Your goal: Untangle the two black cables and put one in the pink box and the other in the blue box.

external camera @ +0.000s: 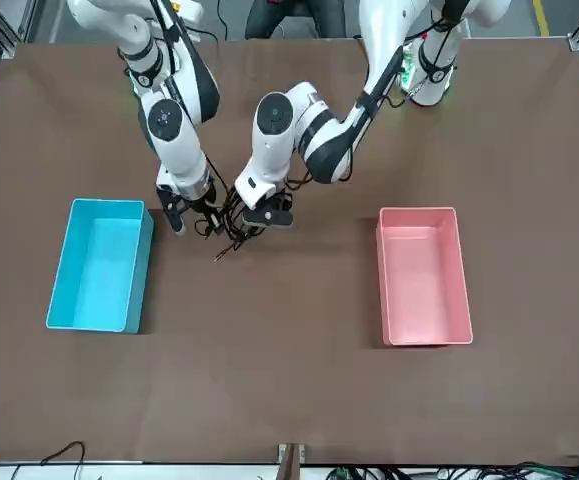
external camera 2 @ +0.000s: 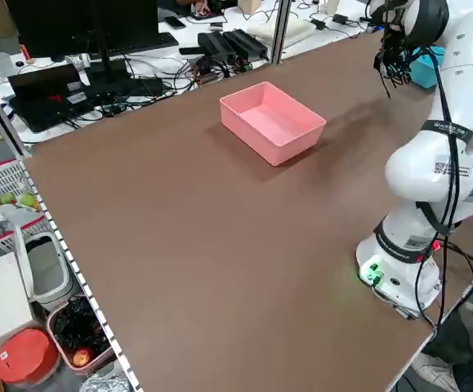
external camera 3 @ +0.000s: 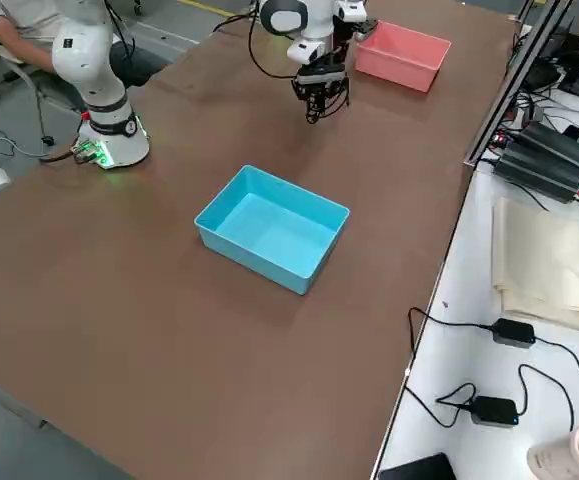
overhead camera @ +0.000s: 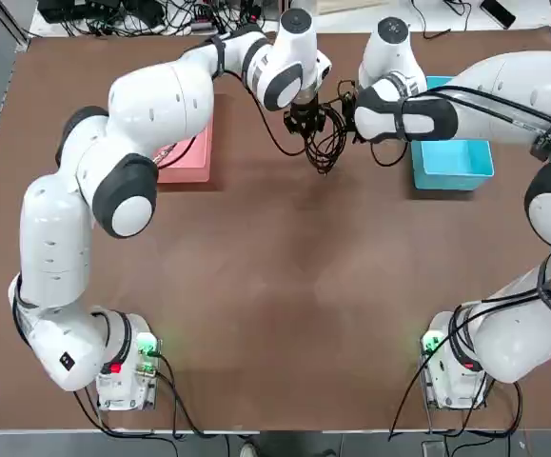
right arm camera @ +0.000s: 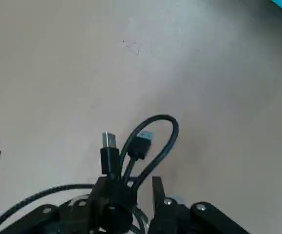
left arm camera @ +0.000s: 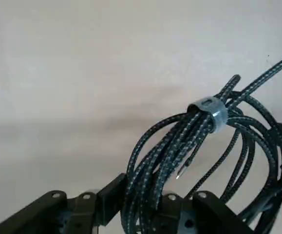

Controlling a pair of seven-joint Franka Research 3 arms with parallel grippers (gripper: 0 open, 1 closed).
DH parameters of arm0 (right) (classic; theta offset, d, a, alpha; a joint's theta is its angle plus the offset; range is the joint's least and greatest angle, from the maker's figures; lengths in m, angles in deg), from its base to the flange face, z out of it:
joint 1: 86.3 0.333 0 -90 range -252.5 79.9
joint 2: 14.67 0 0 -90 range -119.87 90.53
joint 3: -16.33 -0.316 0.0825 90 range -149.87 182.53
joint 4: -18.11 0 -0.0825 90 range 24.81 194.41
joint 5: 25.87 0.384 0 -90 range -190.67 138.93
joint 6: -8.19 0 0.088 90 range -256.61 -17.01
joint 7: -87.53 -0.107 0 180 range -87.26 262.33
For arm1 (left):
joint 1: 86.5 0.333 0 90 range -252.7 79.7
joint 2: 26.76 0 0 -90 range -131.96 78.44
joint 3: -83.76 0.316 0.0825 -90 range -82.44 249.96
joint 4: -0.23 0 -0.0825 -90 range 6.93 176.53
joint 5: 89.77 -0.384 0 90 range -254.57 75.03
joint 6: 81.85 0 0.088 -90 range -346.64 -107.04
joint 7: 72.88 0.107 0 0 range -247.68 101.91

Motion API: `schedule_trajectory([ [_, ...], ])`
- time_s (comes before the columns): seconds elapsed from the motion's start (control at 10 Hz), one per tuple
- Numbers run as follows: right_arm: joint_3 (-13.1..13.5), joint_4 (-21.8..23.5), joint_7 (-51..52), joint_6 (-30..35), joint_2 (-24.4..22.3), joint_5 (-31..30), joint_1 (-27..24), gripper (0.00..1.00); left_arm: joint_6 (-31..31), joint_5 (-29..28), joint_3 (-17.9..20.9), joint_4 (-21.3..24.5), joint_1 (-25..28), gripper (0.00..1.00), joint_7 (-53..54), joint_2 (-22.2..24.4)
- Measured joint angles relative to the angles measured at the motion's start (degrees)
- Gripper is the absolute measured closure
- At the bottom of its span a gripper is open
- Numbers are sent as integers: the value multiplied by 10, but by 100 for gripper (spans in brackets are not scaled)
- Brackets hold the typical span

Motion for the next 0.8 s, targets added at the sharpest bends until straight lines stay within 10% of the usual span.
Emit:
schedule_trajectory([
  [0.2,0,0,0,3,0,0,2,92,0,0,0,0,1,89,0,0],
  [0.8,9,-61,34,123,-4,0,-34,92,0,1,7,-7,9,89,-16,2],
])
